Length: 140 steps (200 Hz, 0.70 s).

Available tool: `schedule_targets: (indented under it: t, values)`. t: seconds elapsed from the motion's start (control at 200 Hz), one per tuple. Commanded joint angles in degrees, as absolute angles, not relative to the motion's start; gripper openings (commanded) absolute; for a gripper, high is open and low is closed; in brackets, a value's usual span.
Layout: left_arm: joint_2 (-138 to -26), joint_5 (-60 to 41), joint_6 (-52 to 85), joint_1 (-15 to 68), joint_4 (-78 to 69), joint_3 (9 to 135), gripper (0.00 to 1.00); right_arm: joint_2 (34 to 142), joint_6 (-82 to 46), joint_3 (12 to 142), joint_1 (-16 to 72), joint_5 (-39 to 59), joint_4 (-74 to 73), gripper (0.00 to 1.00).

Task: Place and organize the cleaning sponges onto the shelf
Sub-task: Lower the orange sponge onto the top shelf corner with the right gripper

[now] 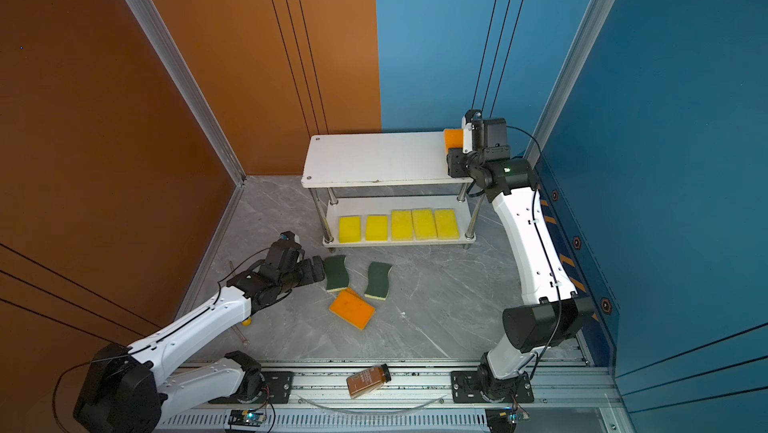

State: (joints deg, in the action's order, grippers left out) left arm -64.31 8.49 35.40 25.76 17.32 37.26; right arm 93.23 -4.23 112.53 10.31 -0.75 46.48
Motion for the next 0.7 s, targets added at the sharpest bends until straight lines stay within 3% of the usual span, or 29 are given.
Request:
schedule_targets:
  t: [0.0, 0.696]
  values:
    - [-64.94, 7.56, 34.91, 24.96, 16.53, 38.34, 0.98, 94.92, -3.42, 110.76, 10.61, -1.99, 48.63, 0.61]
    - [-63.91, 8.00, 34.81, 24.48, 16.52, 37.32, 0.98, 94.00, -3.60, 109.72, 10.38, -2.63, 47.98, 0.75]
